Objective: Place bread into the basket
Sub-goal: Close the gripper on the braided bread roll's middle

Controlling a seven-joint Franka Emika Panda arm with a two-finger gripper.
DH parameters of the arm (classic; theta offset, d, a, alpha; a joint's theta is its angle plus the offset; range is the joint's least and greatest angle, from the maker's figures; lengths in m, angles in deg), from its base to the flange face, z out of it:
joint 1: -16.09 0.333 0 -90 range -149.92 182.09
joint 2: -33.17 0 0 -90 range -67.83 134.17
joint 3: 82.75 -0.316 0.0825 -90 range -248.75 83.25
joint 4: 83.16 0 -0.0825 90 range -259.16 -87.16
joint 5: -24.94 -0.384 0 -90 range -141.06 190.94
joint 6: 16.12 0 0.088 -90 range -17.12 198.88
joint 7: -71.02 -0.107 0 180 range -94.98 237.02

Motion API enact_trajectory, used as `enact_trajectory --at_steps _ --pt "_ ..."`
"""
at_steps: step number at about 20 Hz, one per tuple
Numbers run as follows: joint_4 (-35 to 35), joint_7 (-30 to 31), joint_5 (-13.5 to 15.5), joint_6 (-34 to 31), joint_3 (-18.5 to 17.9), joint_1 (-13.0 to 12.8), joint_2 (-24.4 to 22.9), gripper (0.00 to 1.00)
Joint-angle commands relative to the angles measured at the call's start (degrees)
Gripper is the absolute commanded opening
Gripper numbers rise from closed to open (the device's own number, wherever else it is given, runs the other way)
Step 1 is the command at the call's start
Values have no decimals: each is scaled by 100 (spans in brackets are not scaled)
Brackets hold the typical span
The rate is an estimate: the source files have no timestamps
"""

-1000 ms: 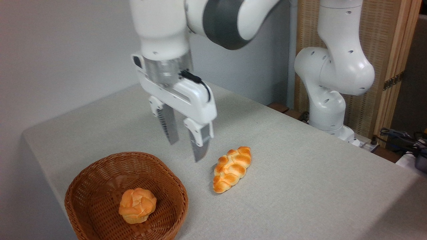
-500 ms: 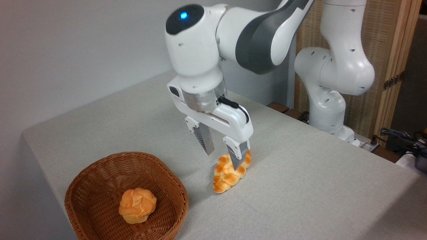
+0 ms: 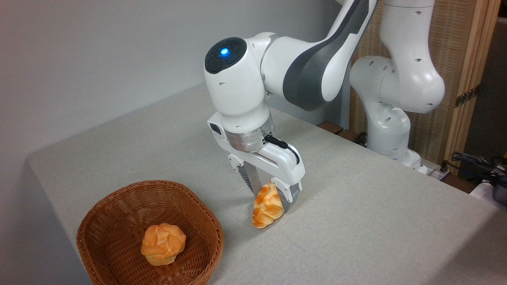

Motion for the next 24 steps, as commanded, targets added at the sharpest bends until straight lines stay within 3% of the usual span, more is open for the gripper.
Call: enact_trajectory --at_steps 1,8,10,11,12,14,24 --pt "-37 -16 -83 135 48 -68 97 100" --pt "-20 28 -83 276 260 -68 229 97" --pt "6 10 -83 285 268 -68 229 72" --pt "7 2 -83 285 268 -68 229 51" --pt "7 -16 -83 285 268 -68 229 39" --pt "7 -42 -83 285 268 -68 229 31" --pt "15 -104 -100 250 260 -59 220 32"
